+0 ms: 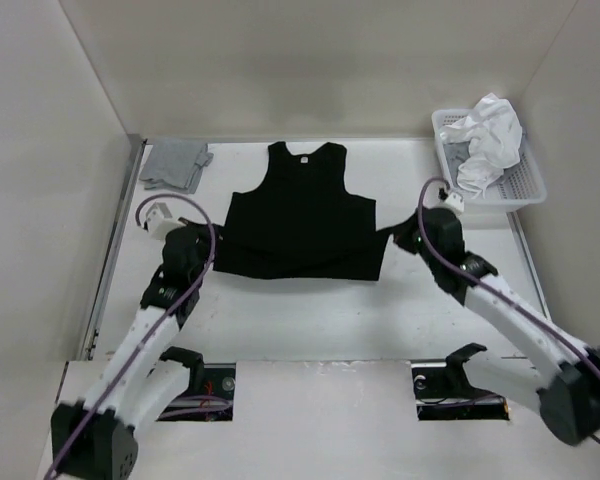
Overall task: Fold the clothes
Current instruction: Fold the tank top
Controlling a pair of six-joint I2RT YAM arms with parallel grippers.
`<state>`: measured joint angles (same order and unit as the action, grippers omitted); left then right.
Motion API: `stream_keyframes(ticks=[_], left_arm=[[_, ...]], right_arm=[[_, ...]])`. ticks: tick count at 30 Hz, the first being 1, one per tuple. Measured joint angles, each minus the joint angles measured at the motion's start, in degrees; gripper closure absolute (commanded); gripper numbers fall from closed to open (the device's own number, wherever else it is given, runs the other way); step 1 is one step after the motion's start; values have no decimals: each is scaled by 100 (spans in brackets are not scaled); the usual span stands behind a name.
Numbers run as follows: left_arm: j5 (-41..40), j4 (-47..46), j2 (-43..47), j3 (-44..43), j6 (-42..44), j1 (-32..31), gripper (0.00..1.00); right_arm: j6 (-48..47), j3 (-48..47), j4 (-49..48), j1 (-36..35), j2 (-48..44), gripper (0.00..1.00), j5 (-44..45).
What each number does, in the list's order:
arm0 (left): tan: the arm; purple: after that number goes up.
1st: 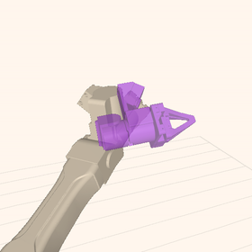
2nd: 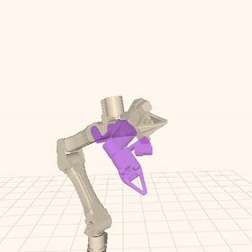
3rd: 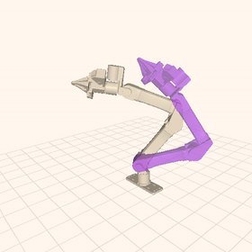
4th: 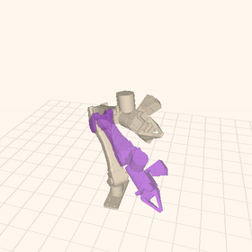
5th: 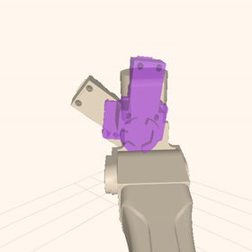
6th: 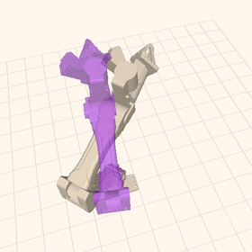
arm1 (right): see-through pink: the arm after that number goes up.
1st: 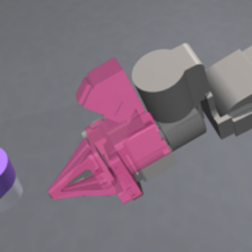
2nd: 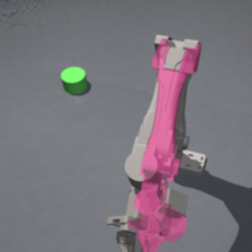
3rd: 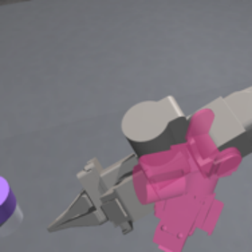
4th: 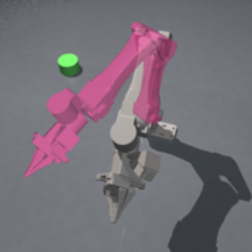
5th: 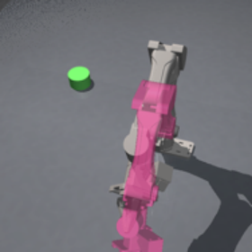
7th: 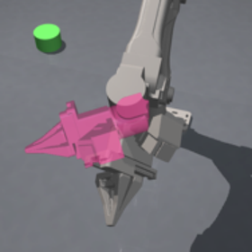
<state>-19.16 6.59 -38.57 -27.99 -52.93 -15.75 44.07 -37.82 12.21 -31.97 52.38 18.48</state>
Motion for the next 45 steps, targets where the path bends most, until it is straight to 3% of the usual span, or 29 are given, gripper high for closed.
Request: stream_keyframes(ticks=[5,13,15,17,19,21,24,28,30,33,36,41,45], left_arm=[[-52,-1646,-2645,-951,37,444,100],[122,-2918,-6382,-4085,164,855,96],[175,-2977,-7082,-4765,205,901,85],[286,-2990,-7735,-5416,267,946,70],[400,-3001,-8131,-5727,293,990,61],[446,-2894,-8209,-5687,315,1021,59],[446,-2997,-7947,-5156,339,1047,60],[328,-3230,-6566,-3163,264,988,70],[264,-3370,-5799,-2170,197,866,72],[310,-3534,-4992,-990,59,662,69],[564,-3543,-4863,-380,-85,675,63],[1003,-3602,-5160,-160,-376,960,59],[1189,-3965,-5486,-164,-614,1088,63]], right_arm=[[-374,-1344,-1204,1504,2385,100,-1093],[-546,-5025,-1786,2149,5842,100,-2004],[-540,-5919,-1753,2197,6583,90,-2055],[-481,-6693,-1703,2232,7228,69,-2068],[-411,-7071,-1685,2247,7659,56,-2061],[-376,-7053,-1578,2247,7781,53,-2061],[-402,-6441,-1609,2229,7573,55,-2035],[-525,-4732,-1681,2127,6502,89,-1910],[-573,-3910,-1746,2009,5825,97,-1867],[-573,-2839,-2006,1794,4857,94,-1832],[-555,-2083,-2328,1637,4304,85,-1847],[-439,-1228,-2544,1665,4172,63,-1856],[-328,-883,-2570,1735,4172,58,-1902]])
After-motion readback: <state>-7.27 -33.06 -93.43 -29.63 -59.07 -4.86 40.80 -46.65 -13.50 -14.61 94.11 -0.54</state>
